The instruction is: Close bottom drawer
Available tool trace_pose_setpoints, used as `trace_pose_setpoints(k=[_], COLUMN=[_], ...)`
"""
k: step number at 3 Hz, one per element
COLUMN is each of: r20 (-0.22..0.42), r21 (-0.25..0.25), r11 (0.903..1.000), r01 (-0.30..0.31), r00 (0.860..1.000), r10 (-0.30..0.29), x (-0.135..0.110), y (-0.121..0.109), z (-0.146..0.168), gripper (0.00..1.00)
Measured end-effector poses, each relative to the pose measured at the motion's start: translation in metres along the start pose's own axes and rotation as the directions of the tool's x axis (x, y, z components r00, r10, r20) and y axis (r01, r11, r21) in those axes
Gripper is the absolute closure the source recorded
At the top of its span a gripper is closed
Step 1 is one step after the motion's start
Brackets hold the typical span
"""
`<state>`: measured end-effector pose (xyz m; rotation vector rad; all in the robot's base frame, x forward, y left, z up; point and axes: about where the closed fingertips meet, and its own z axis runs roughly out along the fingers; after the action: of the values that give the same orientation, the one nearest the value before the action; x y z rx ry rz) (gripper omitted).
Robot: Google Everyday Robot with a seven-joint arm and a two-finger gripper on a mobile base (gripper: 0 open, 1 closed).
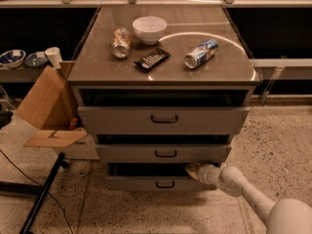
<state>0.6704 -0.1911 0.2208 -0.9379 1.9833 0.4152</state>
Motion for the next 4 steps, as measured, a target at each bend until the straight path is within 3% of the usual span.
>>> trace_pose_setpoints(k=[2, 4], r20=[0.021, -0.031], r21=[0.002, -0.117], r11=[0.9998, 0.9931], r01=[-0.022, 0.007], r00=[1.000, 0.999], r10=[0.022, -0.011], x=[-0.003, 0.000], y=[0.004, 0.057], z=[-0.022, -0.047], gripper=[1.00, 1.00])
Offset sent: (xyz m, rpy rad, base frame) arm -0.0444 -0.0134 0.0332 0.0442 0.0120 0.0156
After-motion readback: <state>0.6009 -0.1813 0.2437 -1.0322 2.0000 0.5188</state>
